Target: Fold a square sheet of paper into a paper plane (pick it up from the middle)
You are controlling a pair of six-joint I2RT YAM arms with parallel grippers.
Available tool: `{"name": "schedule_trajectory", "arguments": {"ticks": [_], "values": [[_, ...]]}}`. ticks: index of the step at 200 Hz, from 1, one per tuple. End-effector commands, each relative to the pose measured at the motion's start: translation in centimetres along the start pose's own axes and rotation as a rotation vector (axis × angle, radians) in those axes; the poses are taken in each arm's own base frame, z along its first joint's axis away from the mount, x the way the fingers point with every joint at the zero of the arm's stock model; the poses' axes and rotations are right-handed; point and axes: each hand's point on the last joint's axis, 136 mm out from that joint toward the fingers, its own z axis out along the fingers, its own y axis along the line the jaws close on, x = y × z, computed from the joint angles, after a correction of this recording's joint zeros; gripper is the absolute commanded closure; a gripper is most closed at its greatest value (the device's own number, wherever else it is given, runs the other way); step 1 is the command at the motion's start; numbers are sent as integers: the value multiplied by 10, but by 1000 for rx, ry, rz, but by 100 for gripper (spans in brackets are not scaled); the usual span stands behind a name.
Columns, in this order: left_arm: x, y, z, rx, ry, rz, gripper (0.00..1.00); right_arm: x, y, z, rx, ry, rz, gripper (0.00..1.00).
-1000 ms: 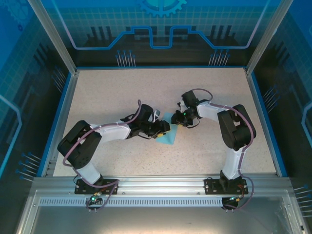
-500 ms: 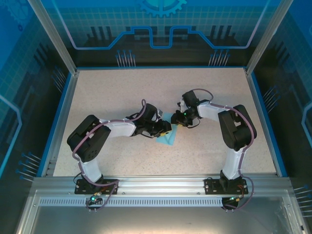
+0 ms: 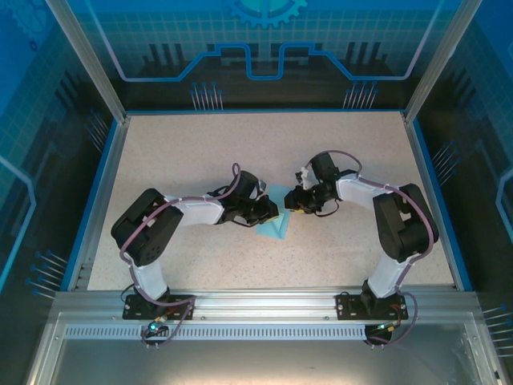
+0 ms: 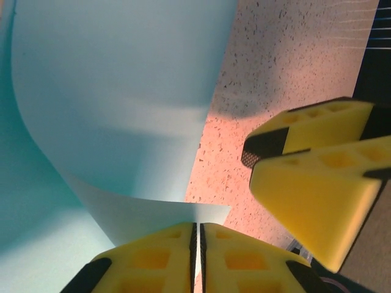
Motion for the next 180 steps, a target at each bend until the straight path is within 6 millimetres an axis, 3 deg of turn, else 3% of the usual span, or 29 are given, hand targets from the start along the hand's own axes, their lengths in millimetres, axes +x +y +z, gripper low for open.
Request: {"name": "schedule_trajectory", "arguments": {"ticks": [1,51,180], "values": [[0,6,2,-23,-9,10,87,12,11,0,-50,39,-30,67],[0,7,2,-26,-6,10,91,17,18,7,-76,68,-50,68],[-1,4,1,-21,-9,10,96,19,13,21,-92,102,-34,76]]}}
